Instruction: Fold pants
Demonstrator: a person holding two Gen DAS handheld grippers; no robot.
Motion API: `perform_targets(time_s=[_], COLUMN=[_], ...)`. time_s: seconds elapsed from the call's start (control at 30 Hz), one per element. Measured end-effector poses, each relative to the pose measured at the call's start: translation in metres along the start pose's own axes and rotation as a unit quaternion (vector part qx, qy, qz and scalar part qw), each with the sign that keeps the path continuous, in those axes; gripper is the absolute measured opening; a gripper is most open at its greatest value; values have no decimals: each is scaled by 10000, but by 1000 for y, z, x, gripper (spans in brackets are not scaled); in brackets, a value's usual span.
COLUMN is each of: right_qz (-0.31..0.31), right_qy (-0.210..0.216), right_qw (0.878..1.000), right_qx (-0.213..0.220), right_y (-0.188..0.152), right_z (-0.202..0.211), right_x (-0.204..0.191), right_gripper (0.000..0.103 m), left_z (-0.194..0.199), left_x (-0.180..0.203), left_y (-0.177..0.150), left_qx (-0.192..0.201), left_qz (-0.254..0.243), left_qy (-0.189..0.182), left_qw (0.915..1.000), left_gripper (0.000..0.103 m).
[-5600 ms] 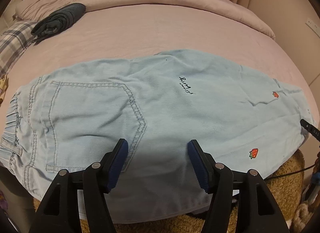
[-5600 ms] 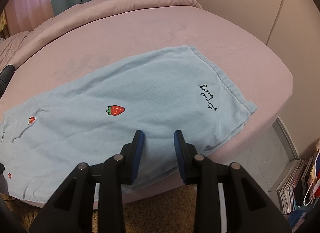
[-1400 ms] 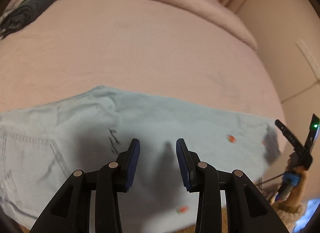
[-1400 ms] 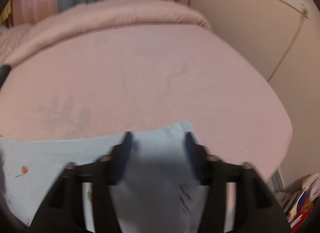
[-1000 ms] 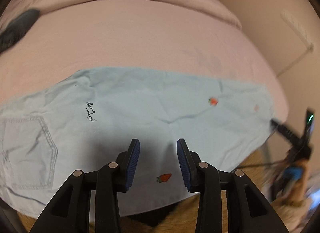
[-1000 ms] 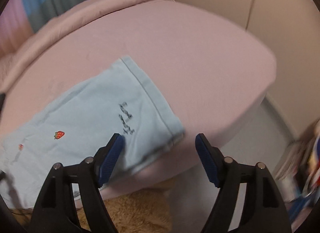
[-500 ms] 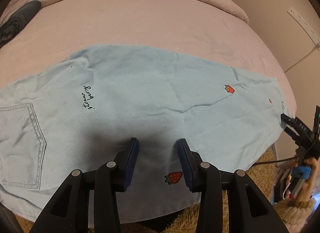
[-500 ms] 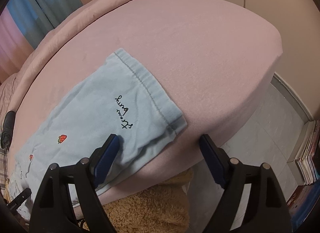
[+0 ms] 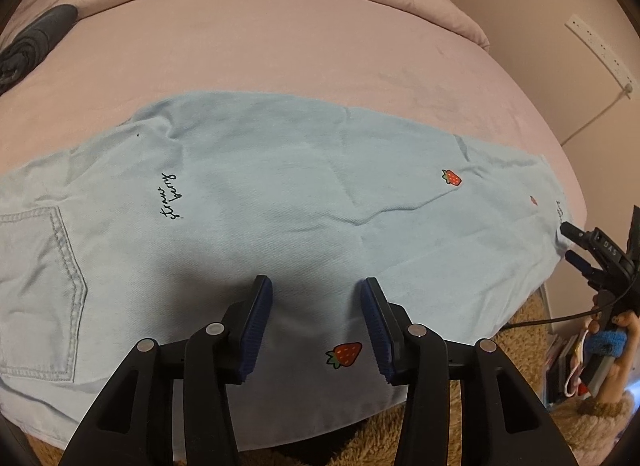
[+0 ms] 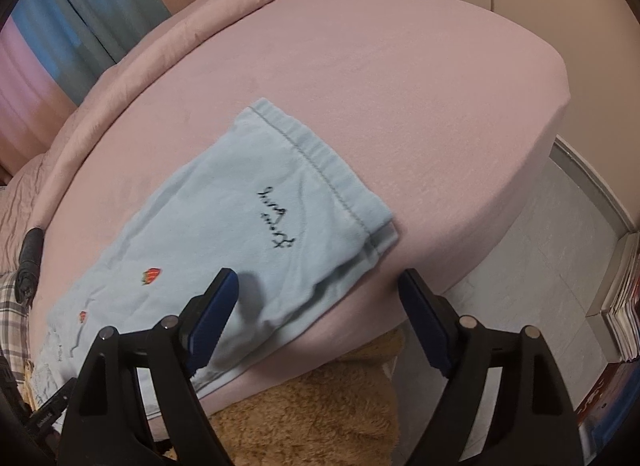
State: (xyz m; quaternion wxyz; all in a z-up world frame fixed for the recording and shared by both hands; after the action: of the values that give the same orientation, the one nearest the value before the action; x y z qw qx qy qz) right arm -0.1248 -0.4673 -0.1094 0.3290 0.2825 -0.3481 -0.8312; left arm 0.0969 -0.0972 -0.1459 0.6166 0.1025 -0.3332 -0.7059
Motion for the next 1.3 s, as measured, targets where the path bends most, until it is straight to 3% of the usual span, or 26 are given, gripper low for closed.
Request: perform_targets(time_s=[0.13, 0.37, 0.6, 0.7, 0.77, 0.87, 0.93, 1.07, 1.17, 1.23, 1.3], right_qz=[29, -765, -1014, -1054, -1071, -583, -497, -97, 504, 921, 1287], right_qy=[-200, -356, 391, 340, 48, -294, -213, 462, 1484, 2158, 2807], right_qw=[9997, 9960, 9935, 9932, 9935, 9959, 9961, 9908, 9749, 9608, 9450], right_qx=[159, 295, 350, 358, 370, 622, 696, 1266, 1581, 1478, 1080], right_y=[5, 7, 15, 14, 12, 16, 23, 51, 54, 36, 1], right_z=[13, 24, 13, -3, -12, -8, -4, 34, 72, 85, 85], right_x=[7, 47, 23, 17, 18, 12, 6, -38, -106, -155, -204], right_gripper=[82, 82, 73, 68, 49, 24, 19, 18, 18, 18, 18], left_z=[1, 2, 1, 1, 2, 4, 7, 21, 30, 34, 33], left_x=[-1, -2, 2, 3, 3, 2, 0, -5, -6, -8, -11], left_y=[-1, -2, 0, 0, 0, 0, 2, 16, 27, 32, 33], left_qx=[-12, 10, 1, 12, 45, 143, 165, 299, 391, 433, 383], left_qz=[87, 34, 12, -13, -24, 42, 197, 569, 868, 1020, 1188], left_qy=[-32, -80, -6, 2, -24, -171, -393, -761, -1135, -1329, -1404], left_qw=[10000, 10000, 10000, 10000, 10000, 9997, 9989, 9950, 9890, 9849, 9822], left_gripper=[46, 47, 47, 47, 47, 50, 53, 53, 61, 64, 64])
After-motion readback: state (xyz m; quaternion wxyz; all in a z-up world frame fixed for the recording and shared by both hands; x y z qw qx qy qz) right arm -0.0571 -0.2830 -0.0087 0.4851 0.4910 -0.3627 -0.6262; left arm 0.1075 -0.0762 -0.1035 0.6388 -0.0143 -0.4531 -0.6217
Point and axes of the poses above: each gripper's, at about its wrist camera, not at the fingertips, and z roughly against the way its jaws point, x to its right, y to its top, the point moved 6 cm from there along -z, roughly the way its jaws point, and after that the axes turned 13 degrees about x, right-handed, at the moved point
